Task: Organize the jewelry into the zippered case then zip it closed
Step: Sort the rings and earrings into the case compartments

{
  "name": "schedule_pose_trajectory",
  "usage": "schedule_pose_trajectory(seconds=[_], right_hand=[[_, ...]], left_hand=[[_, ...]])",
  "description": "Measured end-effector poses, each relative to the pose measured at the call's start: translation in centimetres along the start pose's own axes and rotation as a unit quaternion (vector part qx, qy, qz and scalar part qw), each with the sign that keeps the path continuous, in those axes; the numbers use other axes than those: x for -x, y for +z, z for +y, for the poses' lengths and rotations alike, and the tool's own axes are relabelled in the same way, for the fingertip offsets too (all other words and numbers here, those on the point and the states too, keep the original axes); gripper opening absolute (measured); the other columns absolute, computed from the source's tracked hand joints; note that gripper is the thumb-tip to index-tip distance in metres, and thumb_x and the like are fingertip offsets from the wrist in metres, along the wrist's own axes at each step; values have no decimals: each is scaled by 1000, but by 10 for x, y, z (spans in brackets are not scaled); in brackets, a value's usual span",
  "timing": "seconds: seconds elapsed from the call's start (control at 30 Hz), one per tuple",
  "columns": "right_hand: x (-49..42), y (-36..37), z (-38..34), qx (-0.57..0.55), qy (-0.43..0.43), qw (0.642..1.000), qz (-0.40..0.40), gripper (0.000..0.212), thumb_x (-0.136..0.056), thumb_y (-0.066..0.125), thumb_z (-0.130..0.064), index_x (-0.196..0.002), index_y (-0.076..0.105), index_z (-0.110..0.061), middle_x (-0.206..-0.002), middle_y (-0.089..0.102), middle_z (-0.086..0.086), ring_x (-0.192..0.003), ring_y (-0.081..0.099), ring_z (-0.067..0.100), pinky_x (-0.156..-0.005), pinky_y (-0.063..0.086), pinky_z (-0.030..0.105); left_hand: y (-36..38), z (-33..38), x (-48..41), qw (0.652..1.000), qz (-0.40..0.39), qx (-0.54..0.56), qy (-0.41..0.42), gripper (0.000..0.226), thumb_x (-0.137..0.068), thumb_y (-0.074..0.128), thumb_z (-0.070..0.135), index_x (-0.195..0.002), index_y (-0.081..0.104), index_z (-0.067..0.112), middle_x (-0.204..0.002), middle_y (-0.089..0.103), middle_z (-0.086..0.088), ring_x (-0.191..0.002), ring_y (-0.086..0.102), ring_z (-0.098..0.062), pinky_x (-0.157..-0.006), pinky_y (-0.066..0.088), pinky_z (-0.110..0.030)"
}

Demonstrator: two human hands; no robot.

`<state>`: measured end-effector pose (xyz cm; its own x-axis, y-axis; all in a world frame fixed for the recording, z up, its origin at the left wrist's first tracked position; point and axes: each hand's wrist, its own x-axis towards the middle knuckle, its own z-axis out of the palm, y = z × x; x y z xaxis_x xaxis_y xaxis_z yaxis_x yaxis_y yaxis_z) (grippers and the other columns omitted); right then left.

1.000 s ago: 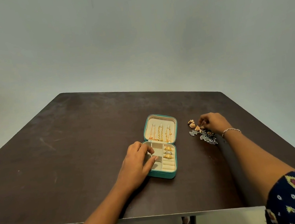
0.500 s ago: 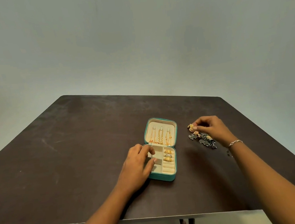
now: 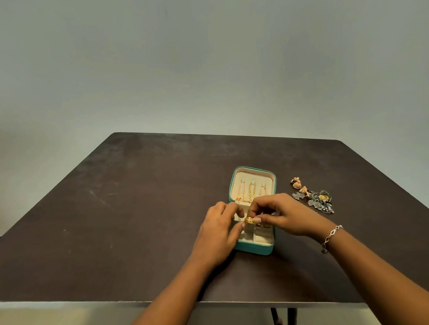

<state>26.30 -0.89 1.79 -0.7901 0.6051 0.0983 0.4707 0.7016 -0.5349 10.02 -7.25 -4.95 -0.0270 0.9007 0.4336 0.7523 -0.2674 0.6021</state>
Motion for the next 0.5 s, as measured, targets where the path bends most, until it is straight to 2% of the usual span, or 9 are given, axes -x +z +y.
schedule_pose_trajectory(seconds=[0.1,0.23,0.43,0.5], right_hand=[[1,5,1,-7,2,1000,16,5,-86,59,-8,-88,63,-5,-87,63,0,-85,58,14,-75,43,20],[3,9,1,-16,13,999,30,6,-86,58,-6,-88,63,-6,-85,61,-7,-82,54,4,-73,42,14],[5,20,2,-13,14,997,79,9,-85,59,-6,-85,64,-13,-86,66,-1,-83,58,9,-76,46,24],[7,23,1,-9,7,993,116,9,-83,61,-6,-88,65,-13,-83,65,-5,-80,58,2,-73,45,15]], left_hand=[[0,-1,0,1000,-1,-1,3,16,-91,52,25,-106,52,18,-105,47,2,-98,38,-7,-80,38,-22],[0,-1,-1,1000,-9,-5,13,17,-91,51,23,-107,52,18,-106,48,3,-98,37,-5,-81,36,-20],[-2,0,0,1000,-11,1,19,14,-90,51,19,-103,52,14,-104,49,0,-98,43,-12,-81,40,-26],[-1,1,0,1000,-10,-7,15,15,-90,51,21,-104,52,14,-104,49,1,-98,43,-11,-81,42,-28]])
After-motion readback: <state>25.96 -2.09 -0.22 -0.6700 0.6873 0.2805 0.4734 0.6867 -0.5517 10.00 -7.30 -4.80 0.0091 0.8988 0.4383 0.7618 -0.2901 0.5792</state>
